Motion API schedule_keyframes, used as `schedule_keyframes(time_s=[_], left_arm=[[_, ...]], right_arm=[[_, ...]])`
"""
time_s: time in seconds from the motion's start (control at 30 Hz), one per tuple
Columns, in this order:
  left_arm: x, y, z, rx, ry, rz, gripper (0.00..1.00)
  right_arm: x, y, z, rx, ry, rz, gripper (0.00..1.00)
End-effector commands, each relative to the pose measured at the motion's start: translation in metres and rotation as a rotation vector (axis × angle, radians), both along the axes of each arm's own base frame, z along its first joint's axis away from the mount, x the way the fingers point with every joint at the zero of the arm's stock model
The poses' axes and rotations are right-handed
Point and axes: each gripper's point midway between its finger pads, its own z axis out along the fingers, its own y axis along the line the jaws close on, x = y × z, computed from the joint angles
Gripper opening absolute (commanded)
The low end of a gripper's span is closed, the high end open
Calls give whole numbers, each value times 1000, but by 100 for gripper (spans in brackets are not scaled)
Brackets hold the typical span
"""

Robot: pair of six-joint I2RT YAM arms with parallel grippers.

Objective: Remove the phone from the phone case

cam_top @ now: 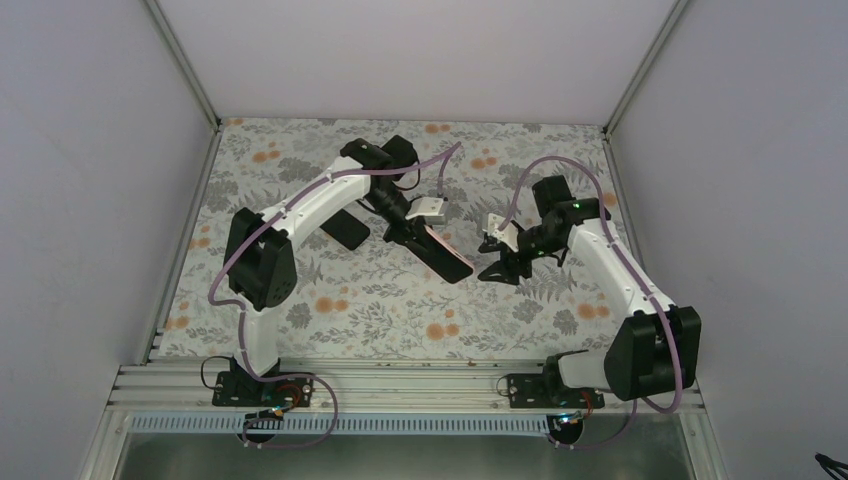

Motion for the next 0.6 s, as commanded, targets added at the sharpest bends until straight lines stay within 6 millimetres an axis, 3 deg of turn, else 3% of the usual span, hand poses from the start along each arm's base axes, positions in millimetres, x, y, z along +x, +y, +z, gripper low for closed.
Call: schedule_keyframes(time_s=[0.0,0.57], left_arm=[[3,-8,24,-93,-16,-4,2],[-8,-9,35,-110,-3,-24,2]], right_arm=[[-8,10,5,57,26,16,71],[22,11,0,49,-44,-45,69]])
